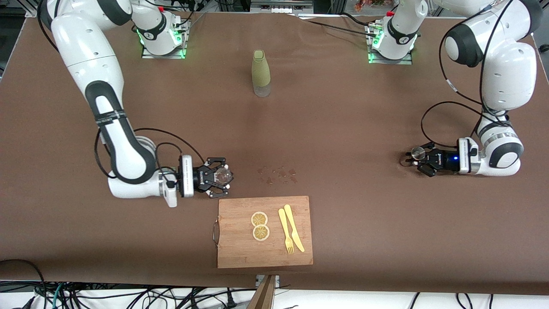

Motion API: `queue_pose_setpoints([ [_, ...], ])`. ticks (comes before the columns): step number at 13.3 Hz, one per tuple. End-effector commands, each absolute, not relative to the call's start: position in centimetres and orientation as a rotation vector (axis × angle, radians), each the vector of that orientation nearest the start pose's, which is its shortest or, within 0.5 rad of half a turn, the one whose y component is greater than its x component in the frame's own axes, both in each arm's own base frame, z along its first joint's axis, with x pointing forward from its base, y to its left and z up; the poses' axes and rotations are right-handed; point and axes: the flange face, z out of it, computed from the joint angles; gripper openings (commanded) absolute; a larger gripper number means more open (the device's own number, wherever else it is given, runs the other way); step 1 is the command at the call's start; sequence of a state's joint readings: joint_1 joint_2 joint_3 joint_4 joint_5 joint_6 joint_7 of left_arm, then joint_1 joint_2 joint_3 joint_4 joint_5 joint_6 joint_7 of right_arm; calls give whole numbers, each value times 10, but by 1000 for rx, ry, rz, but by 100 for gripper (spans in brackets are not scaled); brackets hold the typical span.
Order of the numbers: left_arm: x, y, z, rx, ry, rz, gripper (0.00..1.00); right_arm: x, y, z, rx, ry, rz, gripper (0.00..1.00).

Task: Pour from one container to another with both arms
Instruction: 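Carry the beaker with the right gripper while the left gripper carries the jigger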

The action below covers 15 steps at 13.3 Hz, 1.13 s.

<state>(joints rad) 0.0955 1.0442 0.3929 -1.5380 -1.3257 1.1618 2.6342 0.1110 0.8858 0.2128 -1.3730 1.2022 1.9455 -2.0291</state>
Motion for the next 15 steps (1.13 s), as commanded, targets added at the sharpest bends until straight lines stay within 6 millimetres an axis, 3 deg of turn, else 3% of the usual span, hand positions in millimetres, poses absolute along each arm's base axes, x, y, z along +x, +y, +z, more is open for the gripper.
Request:
queue_pose_setpoints([
  [1,599,76,96,1171,-1309,1052,0,676,294,246,-1463,-1436,-806,0],
  [7,633,-51,95,1201,-1232,1062,0,649,375,265,-1519,-1443,-750,0],
  [11,644,-123,94,1273,-1155,1085,0,626,419,264,-1598,-1497,-670,0],
  [15,653,-171,98,1311,-1126,1117,0,613,447,271,-1679,-1523,-594,0],
])
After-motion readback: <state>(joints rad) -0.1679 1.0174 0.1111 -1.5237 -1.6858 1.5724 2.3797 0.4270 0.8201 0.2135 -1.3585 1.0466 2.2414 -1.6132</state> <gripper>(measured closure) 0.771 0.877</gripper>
